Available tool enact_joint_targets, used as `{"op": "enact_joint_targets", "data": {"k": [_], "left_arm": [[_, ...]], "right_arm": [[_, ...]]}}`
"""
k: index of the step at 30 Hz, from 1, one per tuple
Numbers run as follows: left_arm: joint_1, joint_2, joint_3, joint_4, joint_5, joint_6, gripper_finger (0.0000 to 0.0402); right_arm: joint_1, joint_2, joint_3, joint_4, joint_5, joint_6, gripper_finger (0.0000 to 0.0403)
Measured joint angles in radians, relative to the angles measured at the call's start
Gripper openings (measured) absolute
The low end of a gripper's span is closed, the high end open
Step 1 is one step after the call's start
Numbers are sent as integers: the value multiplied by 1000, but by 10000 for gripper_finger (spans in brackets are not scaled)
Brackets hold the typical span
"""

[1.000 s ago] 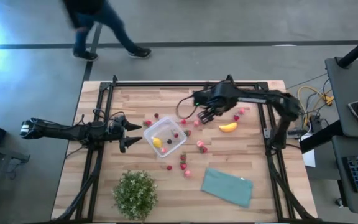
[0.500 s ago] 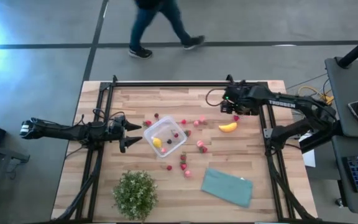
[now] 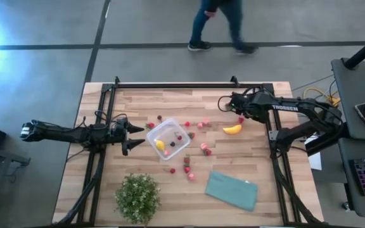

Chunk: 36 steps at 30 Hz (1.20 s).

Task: Pick and placing Produce into tupperware
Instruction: Put the pink peach into the transparent bin

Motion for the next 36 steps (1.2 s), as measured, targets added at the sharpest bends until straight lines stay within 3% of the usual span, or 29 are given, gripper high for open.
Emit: {"op": "enact_joint_targets", "data": {"k": [14, 30, 36], "left_arm": [[0, 1, 0, 0, 0, 0, 293], [0, 2, 0, 0, 0, 0, 293], [0, 0, 0, 0, 0, 0, 293]], "right_arm": [[-91, 67, -63, 120, -3, 154, 235], [-134, 169, -65, 203, -11, 174, 235], [-135, 166, -66, 199, -8, 170, 206]]}}
